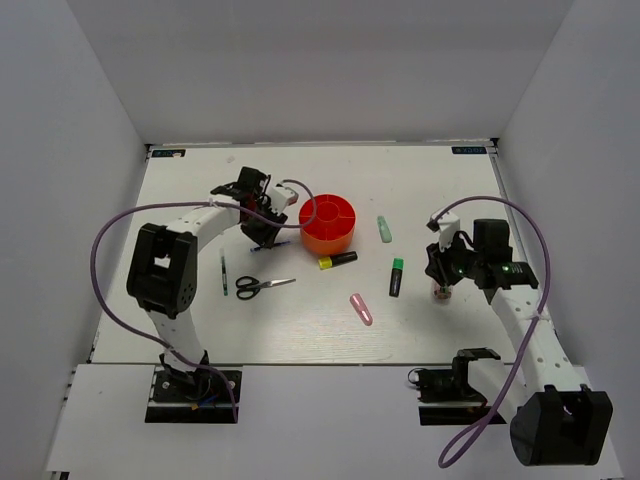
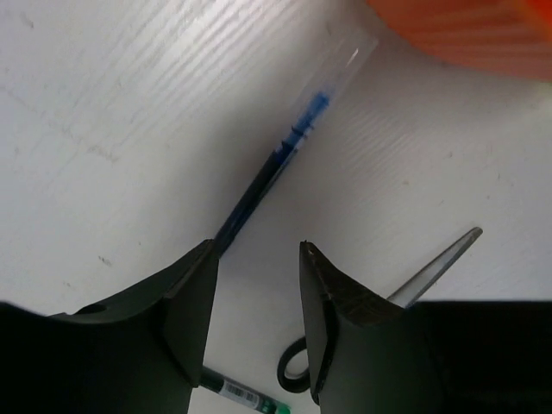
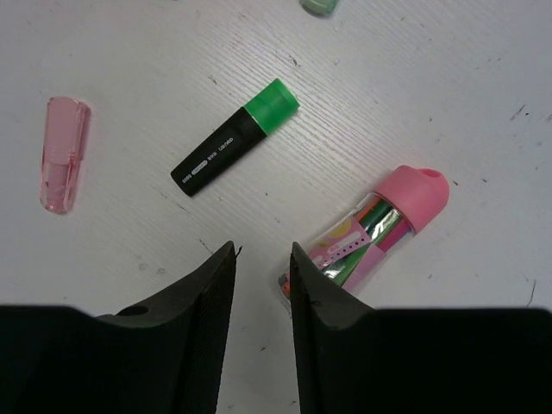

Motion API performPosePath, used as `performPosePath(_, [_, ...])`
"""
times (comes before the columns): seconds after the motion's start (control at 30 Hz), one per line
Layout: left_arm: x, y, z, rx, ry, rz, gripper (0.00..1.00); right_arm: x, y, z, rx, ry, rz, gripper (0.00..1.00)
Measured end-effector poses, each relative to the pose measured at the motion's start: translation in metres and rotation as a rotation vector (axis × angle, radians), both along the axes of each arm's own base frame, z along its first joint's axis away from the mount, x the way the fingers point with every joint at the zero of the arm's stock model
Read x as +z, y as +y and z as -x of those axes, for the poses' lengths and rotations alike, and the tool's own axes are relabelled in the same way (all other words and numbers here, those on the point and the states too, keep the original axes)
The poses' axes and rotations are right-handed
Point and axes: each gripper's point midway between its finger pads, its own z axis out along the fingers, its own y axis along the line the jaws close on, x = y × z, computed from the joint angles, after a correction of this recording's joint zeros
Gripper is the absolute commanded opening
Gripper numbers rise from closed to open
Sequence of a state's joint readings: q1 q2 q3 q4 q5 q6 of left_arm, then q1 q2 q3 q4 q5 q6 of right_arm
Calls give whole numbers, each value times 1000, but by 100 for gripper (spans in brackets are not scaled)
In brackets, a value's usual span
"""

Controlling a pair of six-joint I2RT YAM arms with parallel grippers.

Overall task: Sort the stationery into containers
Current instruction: Pick up the drawer from the center of the board.

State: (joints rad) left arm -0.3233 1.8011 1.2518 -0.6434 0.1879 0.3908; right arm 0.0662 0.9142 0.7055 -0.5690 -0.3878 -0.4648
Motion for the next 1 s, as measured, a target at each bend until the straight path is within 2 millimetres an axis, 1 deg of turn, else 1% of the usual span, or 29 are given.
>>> performPosePath(0.13, [-3,-13,-18,-54,-13,-2,53,-5,0,-1,-1,17,2,35])
performPosePath(0.2, [-8,-16,-22,-74,-11,-9,52,-6,-1,-3,-5,19,7,35])
performPosePath(0.3, [-22,-18,-21,-92,16,-22,50,-7,-3,-5,-12,20,15,35])
performPosePath(0.33, [-27,-18,-20,-96,27,-27,46,-7,-3,-5,-13,20,16,33])
performPosePath(0.37, [-31,-19,-18,-101,37,-32,46,-8,-3,-5,-13,20,17,33])
performPosePath(0.4, [-34,-19,-18,-106,39,-35,46,-8,-3,-5,-14,22,18,30])
performPosePath(0.5, [-34,-20,-21,-109,21,-32,46,-10,-4,-5,-17,31,21,29])
performPosePath(0.53, [-34,-20,-21,-109,15,-31,43,-11,-4,-5,-18,34,21,29])
performPosePath(0.57, [-35,-20,-22,-109,4,-33,36,-11,-4,-5,-18,36,22,29])
performPosePath(0.63, [-36,-18,-22,-103,-12,-35,27,-12,-4,-5,-19,36,22,29])
performPosePath(0.67, [-36,-19,-22,-103,-25,-36,18,-11,-4,-5,-19,36,22,29])
performPosePath(0.73, [-36,-17,-21,-96,-52,-47,11,-11,-4,-5,-20,36,21,27])
performPosePath(0.77, [-36,-16,-21,-91,-66,-54,4,-11,-4,-5,-22,37,19,27])
performPosePath(0.83, [-36,-14,-21,-83,-97,-70,0,-10,-4,-5,-24,35,18,26])
performPosePath(0.87, [-36,-14,-21,-79,-111,-73,0,-10,-4,-5,-25,33,16,26])
performPosePath(0.9, [-35,-13,-21,-72,-123,-74,0,-9,-4,-5,-26,30,15,27])
performPosePath(0.93, [-35,-11,-21,-61,-133,-74,0,-8,-4,-5,-26,27,14,44])
performPosePath(0.97, [-34,-8,-21,-46,-137,-77,0,-8,-3,-5,-28,27,11,52])
performPosePath(1.0, [-34,-3,-21,-23,-136,-80,0,-7,-3,-5,-29,26,9,55])
